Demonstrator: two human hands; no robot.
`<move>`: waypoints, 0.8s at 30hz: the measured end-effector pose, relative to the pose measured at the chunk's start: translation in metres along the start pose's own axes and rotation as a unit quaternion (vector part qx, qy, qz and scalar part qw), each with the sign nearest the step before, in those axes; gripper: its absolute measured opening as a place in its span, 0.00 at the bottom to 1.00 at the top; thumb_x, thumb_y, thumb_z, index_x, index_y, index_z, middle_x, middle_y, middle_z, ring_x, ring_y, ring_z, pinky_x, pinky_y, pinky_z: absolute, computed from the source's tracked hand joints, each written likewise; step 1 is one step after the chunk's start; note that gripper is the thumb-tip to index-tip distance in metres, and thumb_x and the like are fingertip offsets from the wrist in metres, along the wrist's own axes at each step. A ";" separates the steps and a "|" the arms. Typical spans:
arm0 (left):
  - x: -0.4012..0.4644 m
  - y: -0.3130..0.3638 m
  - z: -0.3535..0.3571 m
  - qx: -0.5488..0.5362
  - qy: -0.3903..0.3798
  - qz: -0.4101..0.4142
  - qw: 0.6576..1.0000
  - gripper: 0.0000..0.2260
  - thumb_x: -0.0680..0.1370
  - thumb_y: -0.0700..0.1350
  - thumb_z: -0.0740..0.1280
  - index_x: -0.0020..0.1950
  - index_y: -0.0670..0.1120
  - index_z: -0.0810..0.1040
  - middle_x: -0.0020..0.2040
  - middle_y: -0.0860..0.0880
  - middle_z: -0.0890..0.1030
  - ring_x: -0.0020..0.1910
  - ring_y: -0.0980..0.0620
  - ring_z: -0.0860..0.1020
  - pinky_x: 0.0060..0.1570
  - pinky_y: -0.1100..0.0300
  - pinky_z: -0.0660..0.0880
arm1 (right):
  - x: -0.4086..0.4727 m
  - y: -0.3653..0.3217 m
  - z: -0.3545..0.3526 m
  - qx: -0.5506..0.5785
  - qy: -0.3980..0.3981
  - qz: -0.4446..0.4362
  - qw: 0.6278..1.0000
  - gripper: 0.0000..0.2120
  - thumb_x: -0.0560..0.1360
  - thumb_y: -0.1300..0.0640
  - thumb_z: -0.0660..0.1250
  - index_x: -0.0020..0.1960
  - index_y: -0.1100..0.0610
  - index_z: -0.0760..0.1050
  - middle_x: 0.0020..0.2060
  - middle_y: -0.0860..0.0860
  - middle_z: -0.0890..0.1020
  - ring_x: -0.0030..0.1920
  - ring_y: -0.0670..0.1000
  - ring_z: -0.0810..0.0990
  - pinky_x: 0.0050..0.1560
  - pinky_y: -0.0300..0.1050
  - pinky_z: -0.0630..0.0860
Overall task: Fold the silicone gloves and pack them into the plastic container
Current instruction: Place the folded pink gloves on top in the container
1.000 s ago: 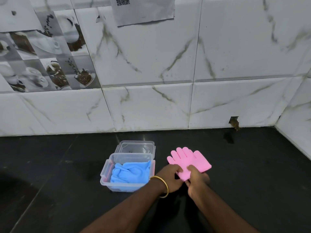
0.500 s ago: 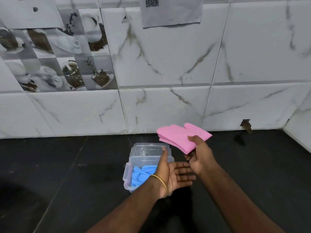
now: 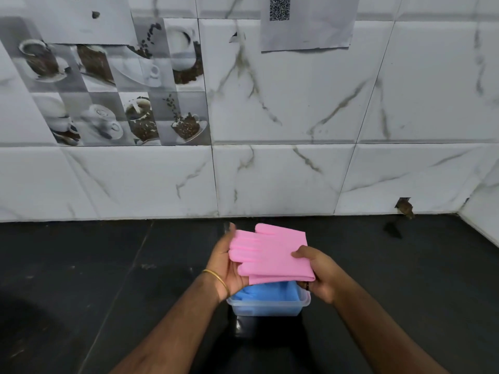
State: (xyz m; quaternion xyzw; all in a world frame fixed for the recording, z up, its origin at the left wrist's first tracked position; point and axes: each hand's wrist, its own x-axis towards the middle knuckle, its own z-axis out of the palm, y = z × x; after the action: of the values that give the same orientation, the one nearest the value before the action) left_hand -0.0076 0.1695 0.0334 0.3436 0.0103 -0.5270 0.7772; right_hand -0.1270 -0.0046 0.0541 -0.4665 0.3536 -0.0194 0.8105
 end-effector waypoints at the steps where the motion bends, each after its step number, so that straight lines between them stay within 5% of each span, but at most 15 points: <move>1: 0.000 -0.003 -0.002 0.029 0.029 0.002 0.999 0.29 0.68 0.59 0.74 0.62 0.42 0.80 0.59 0.37 0.81 0.58 0.35 0.80 0.53 0.32 0.75 | 0.002 0.004 0.000 -0.025 0.015 -0.008 1.000 0.12 0.73 0.65 0.66 0.56 0.65 0.77 0.49 0.61 0.83 0.46 0.58 0.80 0.39 0.47 0.75; 6: 0.002 -0.011 -0.013 0.121 0.131 -0.012 0.984 0.15 0.70 0.41 0.71 0.56 0.41 0.79 0.47 0.39 0.84 0.47 0.38 0.82 0.51 0.34 0.77 | 0.011 0.018 0.000 -0.274 0.104 -0.098 0.951 0.09 0.74 0.62 0.65 0.53 0.64 0.76 0.49 0.59 0.83 0.47 0.56 0.82 0.44 0.52 0.78; 11: 0.009 -0.017 -0.022 0.129 0.166 -0.026 0.977 0.13 0.70 0.37 0.68 0.54 0.39 0.79 0.41 0.39 0.84 0.39 0.38 0.84 0.43 0.38 0.81 | 0.008 0.029 0.000 -0.587 0.135 -0.162 0.782 0.21 0.74 0.51 0.64 0.65 0.58 0.70 0.59 0.55 0.75 0.56 0.54 0.77 0.55 0.48 0.75; 16: 0.015 -0.017 -0.024 0.152 0.176 -0.035 0.972 0.12 0.71 0.36 0.65 0.53 0.39 0.78 0.41 0.39 0.84 0.40 0.38 0.83 0.46 0.37 0.80 | 0.002 0.038 0.012 -0.722 0.169 -0.207 0.638 0.21 0.72 0.48 0.61 0.63 0.54 0.70 0.60 0.53 0.73 0.61 0.56 0.72 0.56 0.50 0.75; 21: 0.016 -0.015 -0.022 0.162 0.183 -0.047 0.968 0.10 0.72 0.35 0.63 0.53 0.38 0.78 0.38 0.39 0.83 0.36 0.39 0.83 0.39 0.41 0.81 | 0.008 0.035 0.019 -0.743 0.091 -0.209 0.630 0.27 0.73 0.54 0.62 0.72 0.50 0.66 0.68 0.51 0.70 0.69 0.57 0.67 0.62 0.51 0.73; 24: 0.017 -0.015 -0.022 0.163 0.185 -0.053 0.968 0.11 0.73 0.34 0.63 0.54 0.37 0.78 0.39 0.37 0.83 0.39 0.38 0.82 0.45 0.39 0.81 | 0.013 0.036 0.019 -0.772 0.079 -0.191 0.601 0.27 0.72 0.53 0.61 0.72 0.49 0.67 0.68 0.52 0.70 0.70 0.59 0.66 0.62 0.53 0.73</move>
State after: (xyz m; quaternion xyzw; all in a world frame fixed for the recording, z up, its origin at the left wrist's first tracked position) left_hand -0.0045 0.1645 0.0023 0.5563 0.0863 -0.4892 0.6662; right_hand -0.1167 0.0254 0.0255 -0.9721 0.2025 0.0698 0.0956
